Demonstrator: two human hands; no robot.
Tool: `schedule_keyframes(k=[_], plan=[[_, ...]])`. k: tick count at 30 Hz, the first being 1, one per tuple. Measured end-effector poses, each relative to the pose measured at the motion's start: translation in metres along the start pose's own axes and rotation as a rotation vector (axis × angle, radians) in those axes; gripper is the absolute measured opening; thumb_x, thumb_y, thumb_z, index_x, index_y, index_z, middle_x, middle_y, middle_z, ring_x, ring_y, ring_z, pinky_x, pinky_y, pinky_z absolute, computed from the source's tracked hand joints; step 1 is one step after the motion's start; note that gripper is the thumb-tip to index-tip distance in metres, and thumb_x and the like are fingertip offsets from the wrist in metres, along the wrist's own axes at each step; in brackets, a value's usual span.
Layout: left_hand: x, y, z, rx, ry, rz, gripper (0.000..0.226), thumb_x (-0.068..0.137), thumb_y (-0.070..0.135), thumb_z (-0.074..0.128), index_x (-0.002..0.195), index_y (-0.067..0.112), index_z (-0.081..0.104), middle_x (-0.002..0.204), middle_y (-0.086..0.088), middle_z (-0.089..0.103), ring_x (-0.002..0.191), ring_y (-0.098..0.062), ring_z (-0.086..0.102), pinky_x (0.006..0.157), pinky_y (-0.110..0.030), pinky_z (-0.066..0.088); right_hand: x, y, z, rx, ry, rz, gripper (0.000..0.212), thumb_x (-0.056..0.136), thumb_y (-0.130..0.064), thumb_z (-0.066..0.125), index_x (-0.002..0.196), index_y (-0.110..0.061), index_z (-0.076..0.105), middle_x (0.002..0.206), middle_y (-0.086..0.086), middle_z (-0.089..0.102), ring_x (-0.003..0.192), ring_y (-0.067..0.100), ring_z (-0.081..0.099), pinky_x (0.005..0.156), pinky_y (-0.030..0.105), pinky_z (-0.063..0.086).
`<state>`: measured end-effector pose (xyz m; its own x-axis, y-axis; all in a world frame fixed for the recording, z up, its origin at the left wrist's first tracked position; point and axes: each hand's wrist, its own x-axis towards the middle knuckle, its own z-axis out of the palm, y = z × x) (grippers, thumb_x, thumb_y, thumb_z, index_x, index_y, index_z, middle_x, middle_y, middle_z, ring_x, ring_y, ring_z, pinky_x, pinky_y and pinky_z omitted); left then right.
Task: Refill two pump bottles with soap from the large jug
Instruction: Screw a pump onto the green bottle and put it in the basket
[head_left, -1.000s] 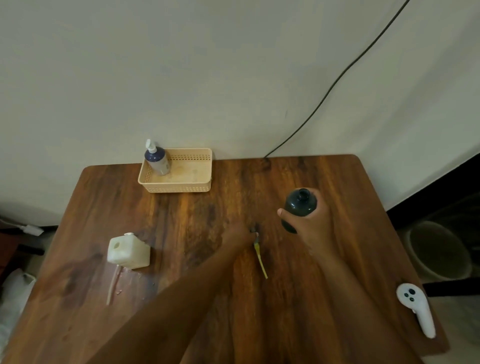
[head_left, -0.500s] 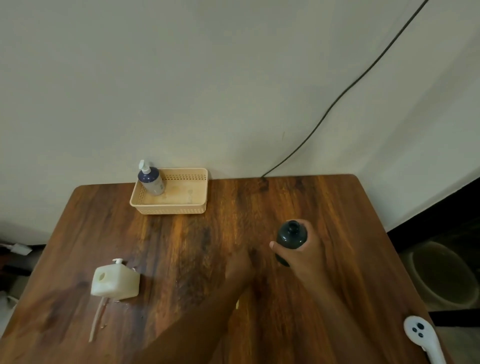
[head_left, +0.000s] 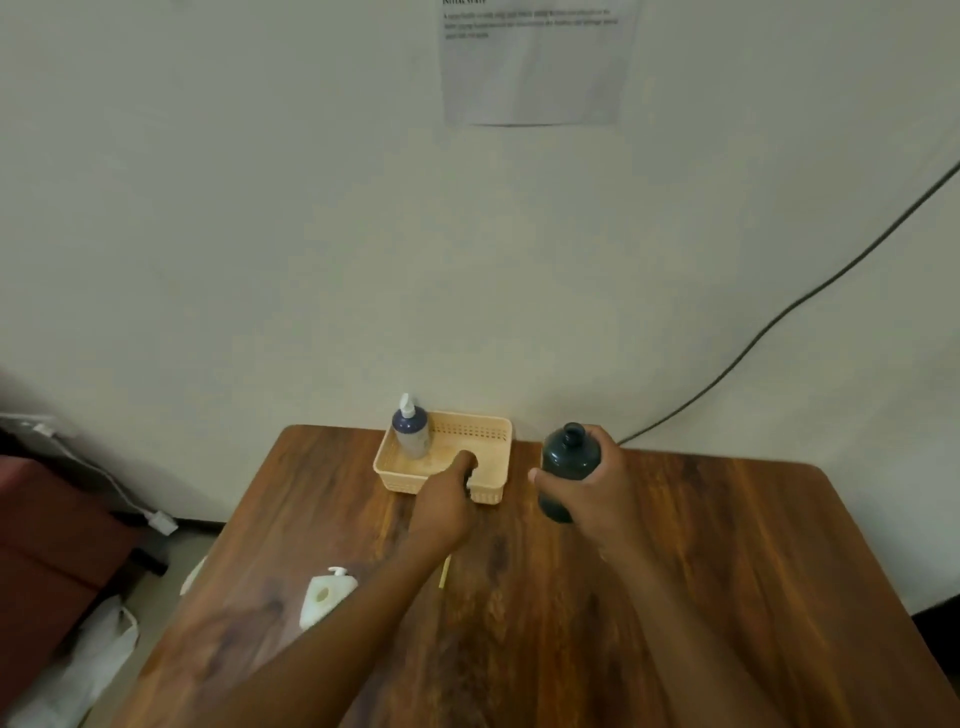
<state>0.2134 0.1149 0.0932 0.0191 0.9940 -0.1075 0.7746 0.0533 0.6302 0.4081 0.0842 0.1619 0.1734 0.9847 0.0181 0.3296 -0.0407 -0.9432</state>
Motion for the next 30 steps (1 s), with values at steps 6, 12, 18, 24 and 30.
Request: schedule_keyframes(k=[6,12,18,24,30], plan=[[0.009,0.031,-0.117,-0.016,0.178,0.109,0.044,0.091,0.003,0.069,0.121,0.03,0.052,0.102,0.001,0.069,0.082,-0.01,0.065,0.062,-0.012,0.047,0.021,-0.082,0.024,-0.002,-0.011,-0.159,0.07,0.064,-0.03,0.091,0.122,-0.032,0.053,0.114,-0.012,0.06,0.105,0.015,0.058,0.089,0.033,0.056],[0.005,0.082,-0.225,-0.081,0.33,0.27,0.044,0.087,0.006,0.076,0.118,0.031,0.057,0.096,-0.002,0.074,0.082,-0.014,0.072,0.074,-0.028,0.061,0.024,-0.155,0.029,0.105,-0.03,-0.272,0.06,0.066,-0.027,0.089,0.117,-0.032,0.058,0.108,-0.016,0.063,0.1,0.011,0.06,0.086,0.033,0.057],[-0.01,0.138,-0.302,-0.155,0.419,0.391,0.045,0.085,0.007,0.081,0.118,0.03,0.062,0.106,-0.003,0.072,0.084,-0.013,0.073,0.069,-0.018,0.058,0.024,-0.208,0.028,0.124,-0.033,-0.314,0.063,0.066,-0.027,0.089,0.12,-0.032,0.057,0.113,-0.011,0.062,0.103,0.014,0.059,0.086,0.033,0.057],[-0.044,0.189,-0.355,-0.227,0.521,0.563,0.042,0.084,0.007,0.082,0.119,0.022,0.065,0.102,0.0,0.074,0.086,-0.012,0.074,0.071,-0.015,0.06,0.018,-0.228,0.026,0.122,-0.043,-0.336,0.057,0.068,-0.025,0.088,0.115,-0.032,0.056,0.105,-0.018,0.059,0.096,0.008,0.058,0.084,0.029,0.054],[-0.068,0.235,-0.39,-0.286,0.546,0.697,0.042,0.083,0.007,0.084,0.118,0.017,0.063,0.098,0.001,0.076,0.083,-0.011,0.075,0.074,-0.02,0.061,0.011,-0.233,0.027,0.093,-0.064,-0.358,0.055,0.069,-0.023,0.086,0.112,-0.033,0.055,0.101,-0.021,0.058,0.091,0.009,0.058,0.075,0.023,0.051]])
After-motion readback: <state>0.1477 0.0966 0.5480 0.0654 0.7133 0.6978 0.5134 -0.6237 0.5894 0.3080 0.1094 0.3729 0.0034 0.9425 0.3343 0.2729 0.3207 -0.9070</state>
